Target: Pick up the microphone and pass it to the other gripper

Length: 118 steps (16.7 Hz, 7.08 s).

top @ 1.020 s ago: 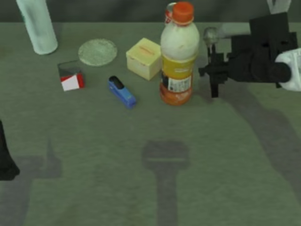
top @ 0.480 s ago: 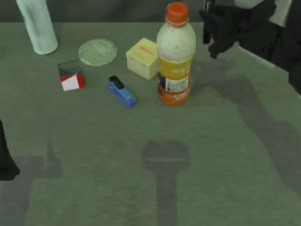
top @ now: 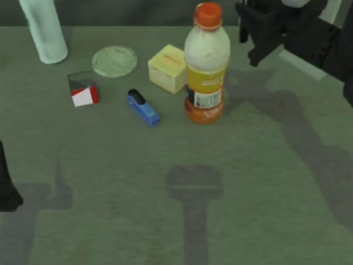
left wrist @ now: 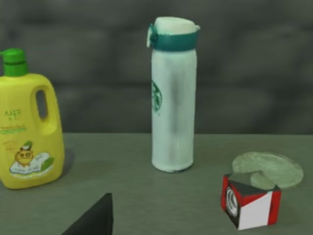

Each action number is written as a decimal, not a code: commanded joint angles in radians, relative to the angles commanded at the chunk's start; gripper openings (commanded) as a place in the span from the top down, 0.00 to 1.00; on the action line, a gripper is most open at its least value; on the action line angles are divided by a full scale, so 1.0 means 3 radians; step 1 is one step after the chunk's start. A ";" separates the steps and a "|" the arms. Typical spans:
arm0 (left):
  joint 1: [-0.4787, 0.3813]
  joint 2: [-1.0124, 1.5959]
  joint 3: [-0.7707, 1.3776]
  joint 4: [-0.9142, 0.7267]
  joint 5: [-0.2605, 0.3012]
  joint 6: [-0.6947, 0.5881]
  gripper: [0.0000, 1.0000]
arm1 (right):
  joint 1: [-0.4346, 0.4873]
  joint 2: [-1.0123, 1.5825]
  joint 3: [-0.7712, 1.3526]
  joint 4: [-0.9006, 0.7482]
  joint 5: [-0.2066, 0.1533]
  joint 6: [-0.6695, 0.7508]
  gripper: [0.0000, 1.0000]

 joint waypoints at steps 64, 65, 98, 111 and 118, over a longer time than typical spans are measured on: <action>-0.1799 0.5137 0.3495 0.1537 0.1528 0.0217 0.00 | 0.1120 -0.0932 -0.0480 -0.0295 0.1078 0.0065 1.00; -0.1799 0.5137 0.3495 0.1537 0.1528 0.0217 0.08 | 0.1120 -0.0932 -0.0480 -0.0295 0.1078 0.0065 1.00; -0.1799 0.5137 0.3495 0.1537 0.1528 0.0217 1.00 | 0.1120 -0.0932 -0.0480 -0.0295 0.1078 0.0065 0.10; -0.1711 0.5077 0.3477 0.1518 0.1570 0.0228 1.00 | 0.1083 -0.1039 -0.0636 -0.0326 0.1072 0.0048 0.00; -0.1263 0.4843 0.3277 0.1492 0.1965 0.0246 1.00 | 0.0990 -0.1851 -0.1291 -0.0459 0.0940 0.0052 0.00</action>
